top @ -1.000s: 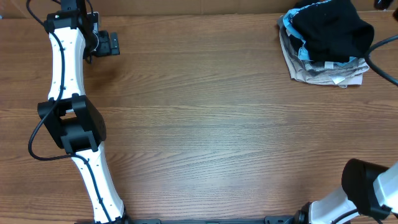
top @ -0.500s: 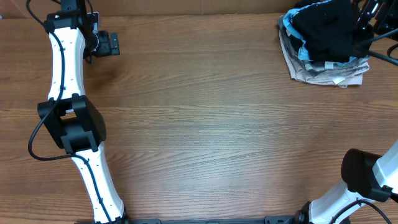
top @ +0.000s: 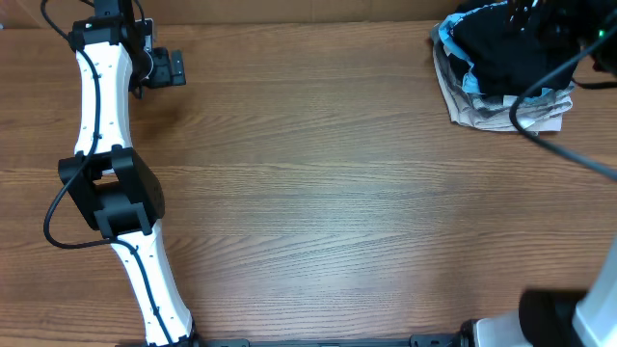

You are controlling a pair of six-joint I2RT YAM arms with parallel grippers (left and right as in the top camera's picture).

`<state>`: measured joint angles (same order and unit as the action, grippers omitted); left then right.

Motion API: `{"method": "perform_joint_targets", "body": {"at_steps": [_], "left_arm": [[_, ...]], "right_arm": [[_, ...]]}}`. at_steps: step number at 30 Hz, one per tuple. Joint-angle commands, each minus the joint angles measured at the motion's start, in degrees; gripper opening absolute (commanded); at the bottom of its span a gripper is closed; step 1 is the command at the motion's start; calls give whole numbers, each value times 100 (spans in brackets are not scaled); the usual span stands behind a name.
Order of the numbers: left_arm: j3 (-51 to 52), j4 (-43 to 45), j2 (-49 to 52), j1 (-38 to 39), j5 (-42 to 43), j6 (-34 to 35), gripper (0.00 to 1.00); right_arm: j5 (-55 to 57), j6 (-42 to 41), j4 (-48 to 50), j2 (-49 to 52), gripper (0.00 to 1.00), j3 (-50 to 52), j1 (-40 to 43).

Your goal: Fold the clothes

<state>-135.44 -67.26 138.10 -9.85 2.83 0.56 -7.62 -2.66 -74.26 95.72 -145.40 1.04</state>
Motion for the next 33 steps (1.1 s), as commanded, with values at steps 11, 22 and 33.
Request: {"method": "perform_joint_targets", "body": {"at_steps": [11,22,33], "left_arm": [[28,9,44,13,61,96,100],[28,9,44,13,61,96,100],[28,9,44,13,61,96,100]], "right_arm": [[-4,-55,4350,-3974,100,7031,-146],[310,-723,7925,-7350,100,11827,-146],[284,-741,8085,-9051,100,13833,-146]]}}
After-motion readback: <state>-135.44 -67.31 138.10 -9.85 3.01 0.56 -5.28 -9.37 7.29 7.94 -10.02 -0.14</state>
